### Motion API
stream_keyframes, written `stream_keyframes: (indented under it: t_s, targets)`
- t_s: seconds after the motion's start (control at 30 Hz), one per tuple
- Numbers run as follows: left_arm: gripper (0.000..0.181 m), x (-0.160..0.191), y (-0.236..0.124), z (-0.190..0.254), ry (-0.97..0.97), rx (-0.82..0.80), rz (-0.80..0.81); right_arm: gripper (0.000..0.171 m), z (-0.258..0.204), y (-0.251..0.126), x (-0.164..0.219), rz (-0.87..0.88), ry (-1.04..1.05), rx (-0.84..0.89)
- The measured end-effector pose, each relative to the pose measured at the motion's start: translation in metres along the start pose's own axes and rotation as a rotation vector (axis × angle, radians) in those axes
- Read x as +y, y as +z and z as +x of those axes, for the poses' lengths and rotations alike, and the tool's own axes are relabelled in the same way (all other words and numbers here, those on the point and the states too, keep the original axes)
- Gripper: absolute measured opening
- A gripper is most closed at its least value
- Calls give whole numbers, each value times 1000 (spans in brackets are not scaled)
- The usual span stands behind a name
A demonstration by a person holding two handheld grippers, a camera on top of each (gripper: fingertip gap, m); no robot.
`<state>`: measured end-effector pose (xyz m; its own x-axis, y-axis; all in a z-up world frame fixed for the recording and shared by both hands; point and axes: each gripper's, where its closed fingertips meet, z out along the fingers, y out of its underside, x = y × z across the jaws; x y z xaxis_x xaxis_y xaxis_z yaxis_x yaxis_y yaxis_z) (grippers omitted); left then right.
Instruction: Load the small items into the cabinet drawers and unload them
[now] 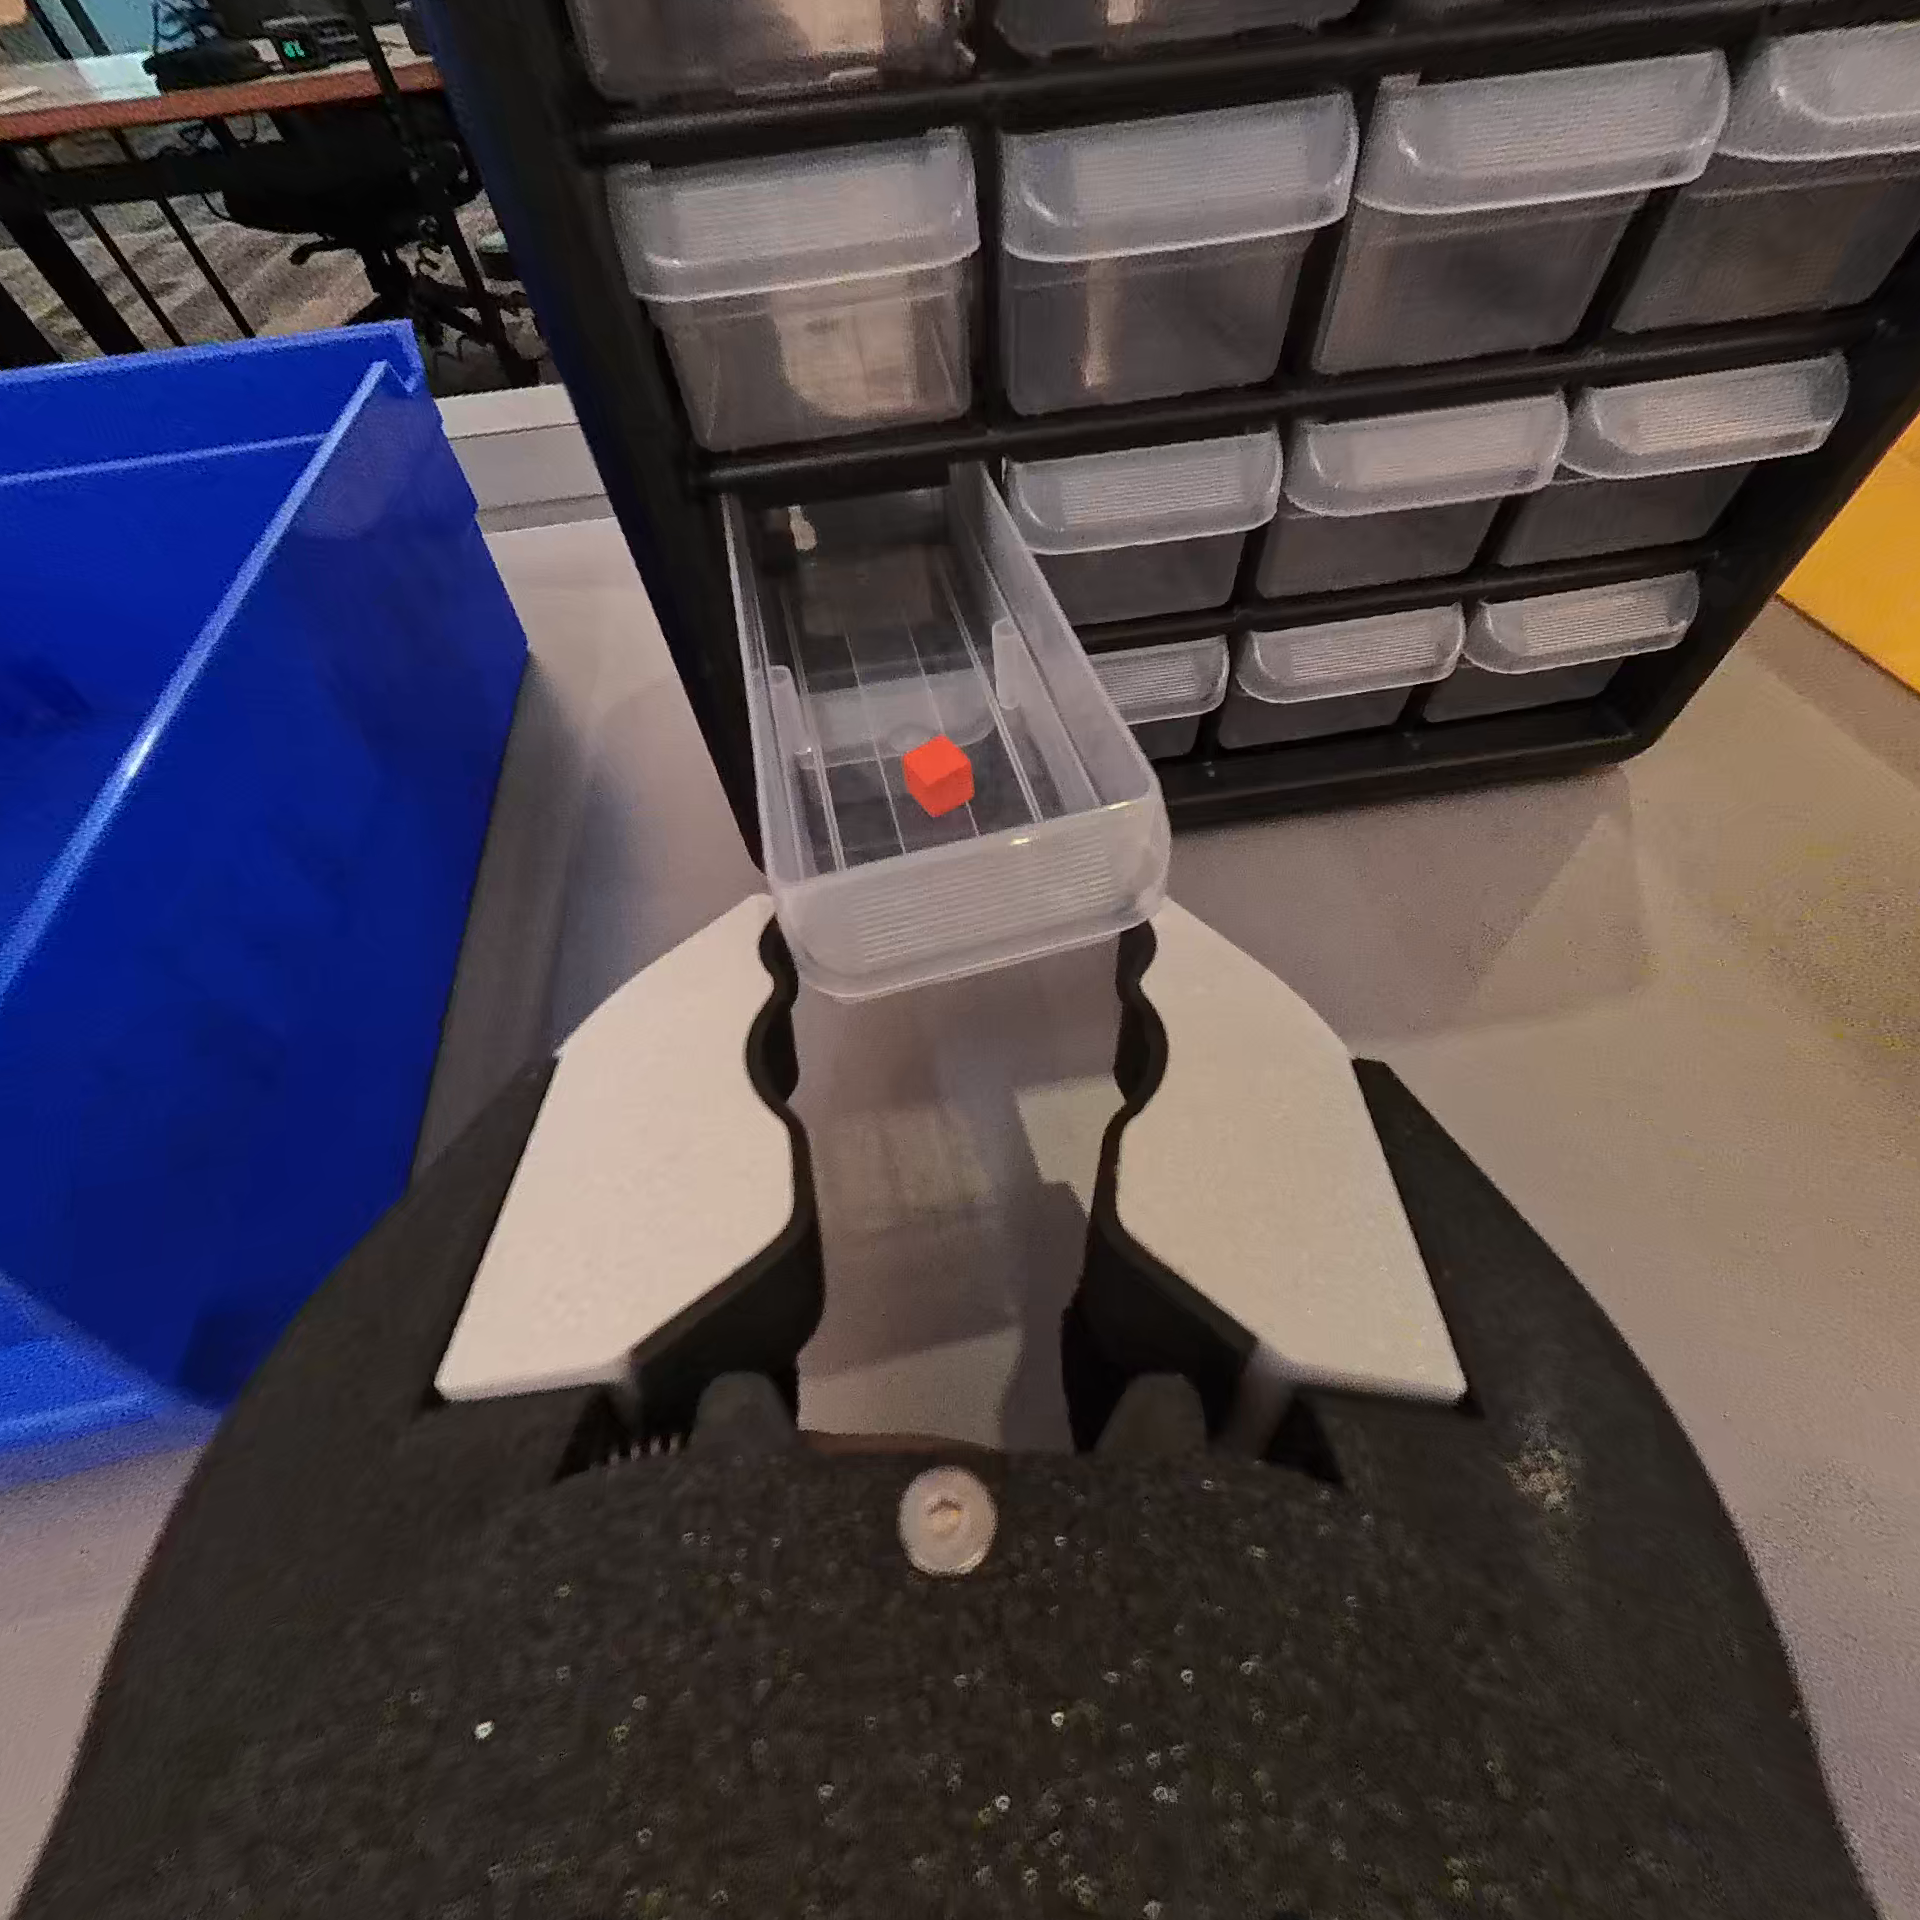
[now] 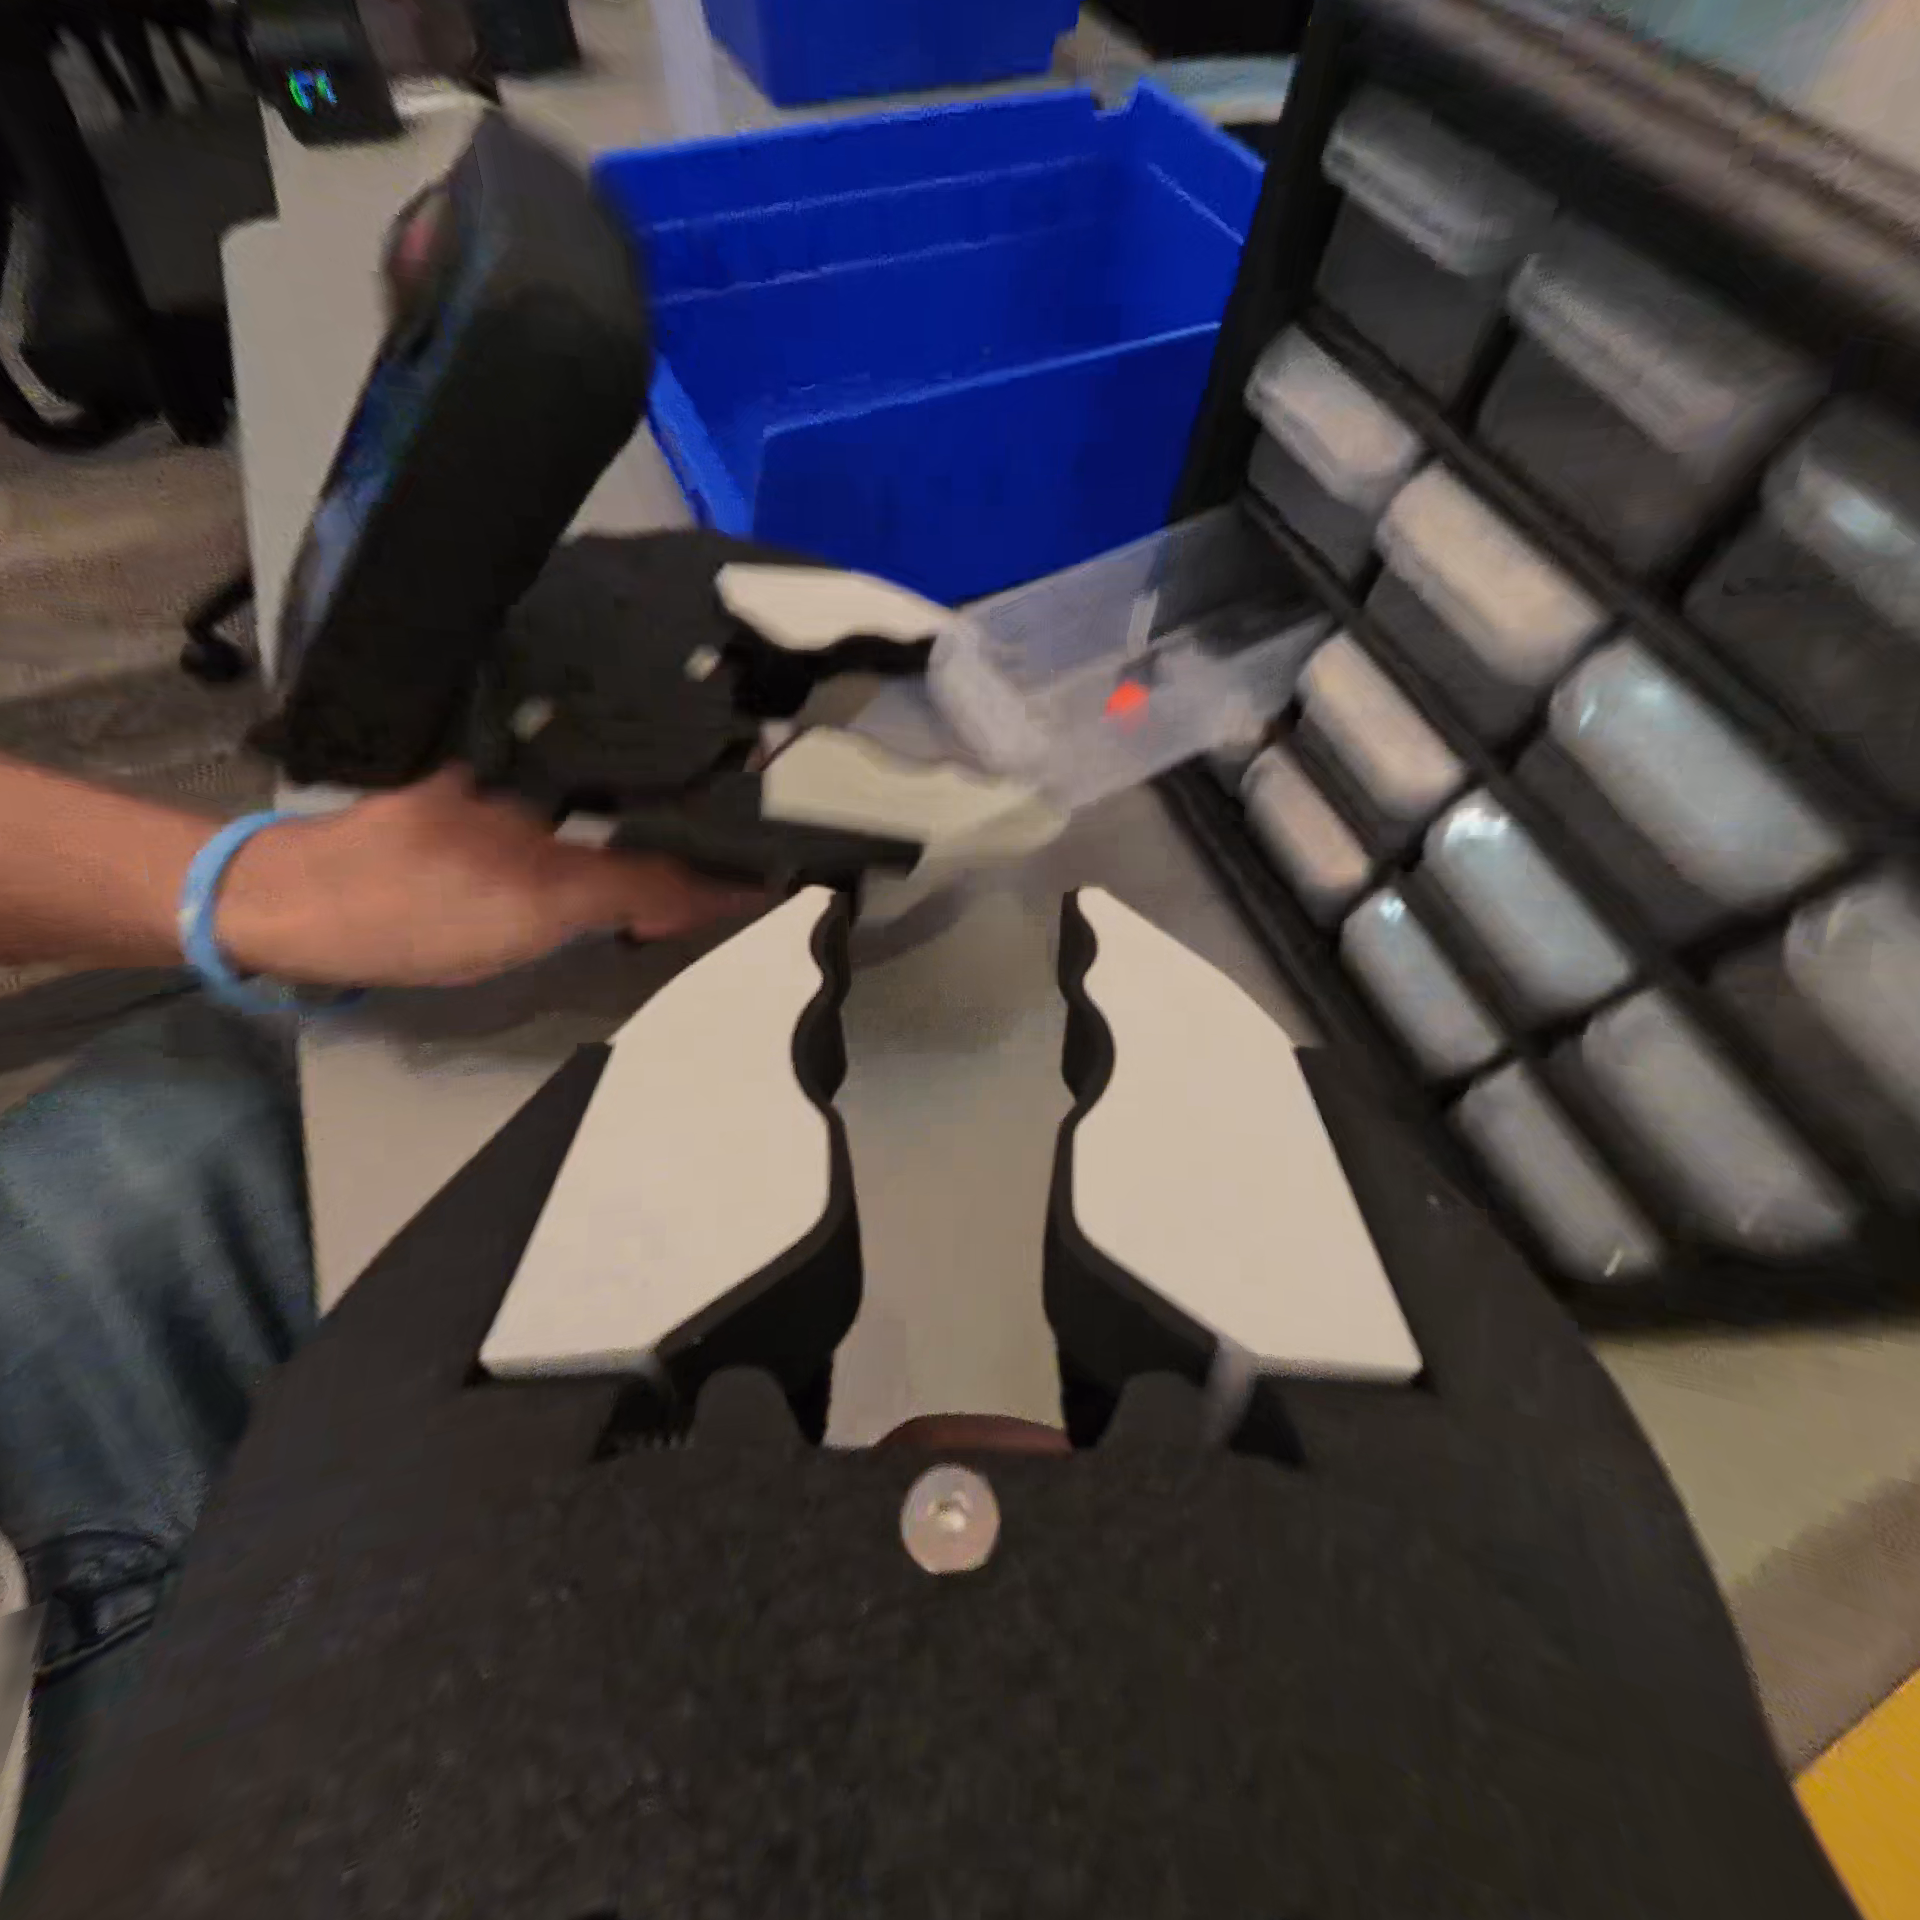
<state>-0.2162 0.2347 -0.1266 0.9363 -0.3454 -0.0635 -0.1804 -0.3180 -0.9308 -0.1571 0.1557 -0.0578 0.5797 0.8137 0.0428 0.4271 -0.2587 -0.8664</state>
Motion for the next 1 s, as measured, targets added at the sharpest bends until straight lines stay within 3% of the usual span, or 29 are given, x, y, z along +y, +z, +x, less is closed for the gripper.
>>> stream_keyframes:
  t_s: [0.17,0.27,0.37,0.67,0.83,1.0]
  targets:
    - [59,0,1,0,-6,5,7,33,36,74,-26,-350,12,-78]
    - [59,1,0,-1,-4,8,9,25,38,100,-30,-511,-82,-62]
    - [59,2,0,-2,-6,10,8,32,40,113,-17,-710,-135,-53]
    - [59,5,-4,-2,9,3,-2,26,50,134,3,-991,-220,-25]
    - [59,7,-6,-1,19,-3,-2,27,52,136,8,-1064,-315,-17]
    - [59,9,-6,-2,20,-5,-9,15,48,132,12,-1079,-337,-39]
